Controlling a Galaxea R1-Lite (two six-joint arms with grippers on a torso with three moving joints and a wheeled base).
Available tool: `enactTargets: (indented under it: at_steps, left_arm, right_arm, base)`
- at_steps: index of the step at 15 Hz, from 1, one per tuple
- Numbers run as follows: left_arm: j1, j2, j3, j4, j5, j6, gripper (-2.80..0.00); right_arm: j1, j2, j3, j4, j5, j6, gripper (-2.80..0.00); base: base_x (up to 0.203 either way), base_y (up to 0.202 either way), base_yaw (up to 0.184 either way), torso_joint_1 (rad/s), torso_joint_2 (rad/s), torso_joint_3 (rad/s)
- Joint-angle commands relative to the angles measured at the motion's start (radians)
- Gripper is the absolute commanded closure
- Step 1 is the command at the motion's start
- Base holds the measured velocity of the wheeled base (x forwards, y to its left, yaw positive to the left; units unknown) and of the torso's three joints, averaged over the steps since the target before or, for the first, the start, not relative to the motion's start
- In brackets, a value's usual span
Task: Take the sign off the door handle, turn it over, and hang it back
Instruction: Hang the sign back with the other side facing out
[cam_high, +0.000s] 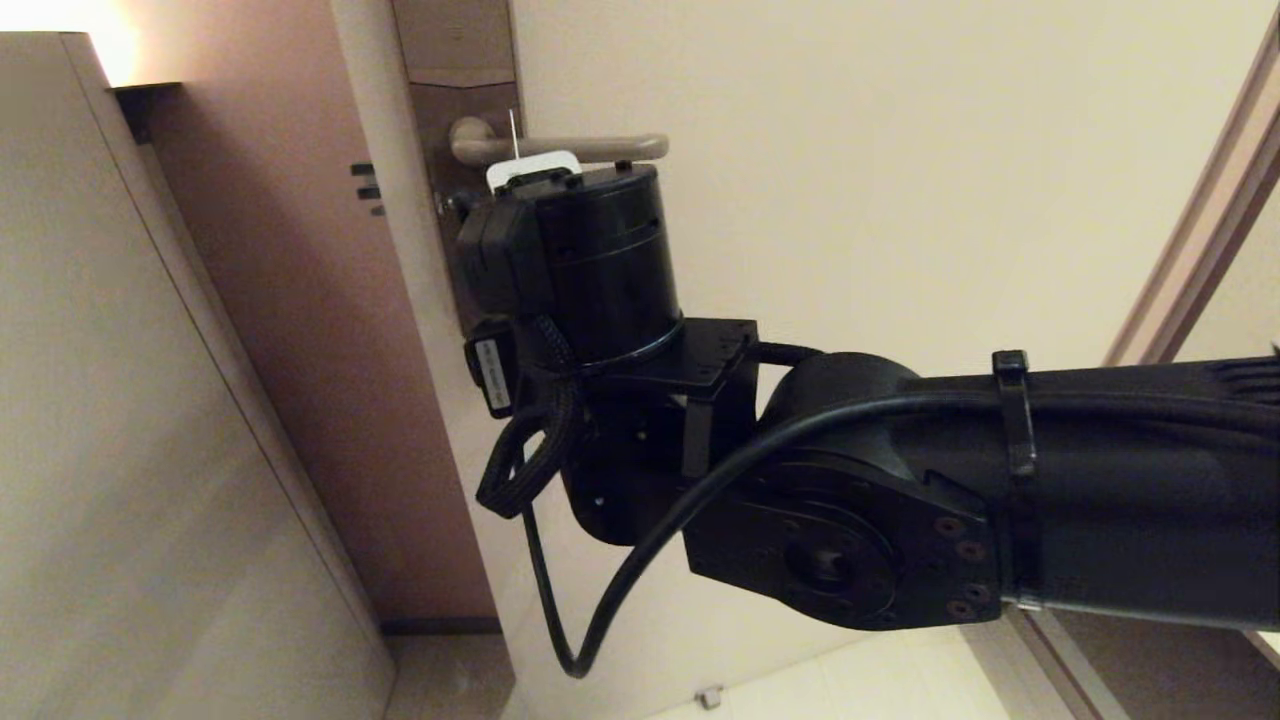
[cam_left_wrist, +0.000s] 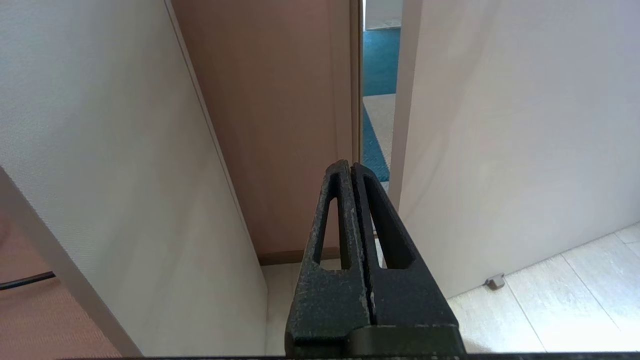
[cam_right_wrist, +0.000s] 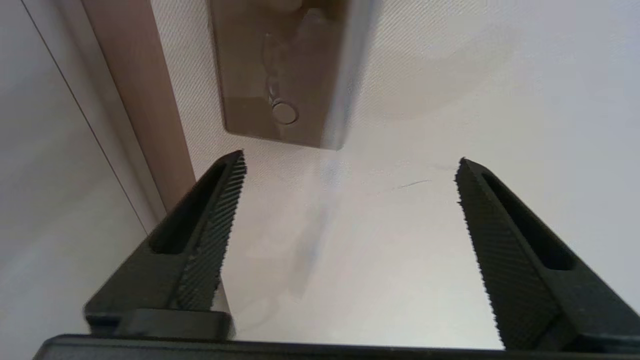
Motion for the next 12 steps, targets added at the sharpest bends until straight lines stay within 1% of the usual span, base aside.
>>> enactTargets:
  at_steps: [1,6,12]
  left_arm:
    - [-0.001,0.001,0.0,0.0,0.0,0.0,0.0]
    - [-0.001,0.001,0.0,0.0,0.0,0.0,0.0]
    - [-0.001,0.001,0.0,0.0,0.0,0.0,0.0]
  right_arm:
    - [0.0,-0.041,0.024,-0.001,-0.004,0.0,-2.8]
    - [0.001,-0.116,0.123,0.0,-0.004,0.0,-2.8]
    - [0.009,-0.129,0.141,-0.001,-0.004,-0.003,-2.8]
  base:
    - [0.0,0.0,0.0,0.0,0.0,0.0]
    - [0.0,0.0,0.0,0.0,0.0,0.0]
    - [0.0,0.0,0.0,0.0,0.0,0.0]
